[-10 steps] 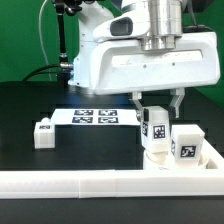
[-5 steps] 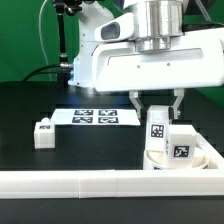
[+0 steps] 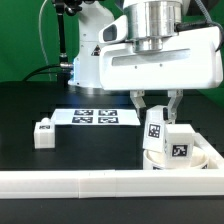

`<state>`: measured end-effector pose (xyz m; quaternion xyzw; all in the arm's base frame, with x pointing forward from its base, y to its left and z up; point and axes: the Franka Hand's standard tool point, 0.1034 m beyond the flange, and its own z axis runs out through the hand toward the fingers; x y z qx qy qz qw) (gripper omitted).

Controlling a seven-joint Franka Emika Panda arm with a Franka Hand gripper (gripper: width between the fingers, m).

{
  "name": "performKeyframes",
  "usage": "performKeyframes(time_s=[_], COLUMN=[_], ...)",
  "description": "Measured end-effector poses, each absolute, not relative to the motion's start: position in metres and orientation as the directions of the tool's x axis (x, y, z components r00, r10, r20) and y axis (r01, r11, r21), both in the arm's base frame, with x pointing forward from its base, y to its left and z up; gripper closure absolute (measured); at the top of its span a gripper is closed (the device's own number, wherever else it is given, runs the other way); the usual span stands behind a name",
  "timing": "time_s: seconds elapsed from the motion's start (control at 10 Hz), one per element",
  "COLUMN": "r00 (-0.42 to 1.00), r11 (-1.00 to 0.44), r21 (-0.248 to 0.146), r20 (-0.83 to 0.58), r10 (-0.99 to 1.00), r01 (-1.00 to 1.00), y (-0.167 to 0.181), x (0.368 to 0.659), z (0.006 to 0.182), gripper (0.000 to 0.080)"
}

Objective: Assemble stool

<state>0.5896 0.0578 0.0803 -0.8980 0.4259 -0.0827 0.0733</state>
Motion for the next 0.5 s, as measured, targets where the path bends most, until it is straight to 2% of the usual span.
performKeyframes(time_s=[0.2,0.3,0.5], r00=[0.533,0.43,0.239], r11=[-0.531,-0.421,-0.219], r21=[-0.22,-0.236,-0.239], r20=[0.052,0.013,-0.055], r10=[-0.844,-0.903,-0.97], r01=[-0.818,-0.876,-0.946], y=[0.0558,0.0531,0.056], x=[0.5885,0.587,0.5836], z=[0.08,0.0801,0.0791], gripper=[0.0461,0.0461,0.0461])
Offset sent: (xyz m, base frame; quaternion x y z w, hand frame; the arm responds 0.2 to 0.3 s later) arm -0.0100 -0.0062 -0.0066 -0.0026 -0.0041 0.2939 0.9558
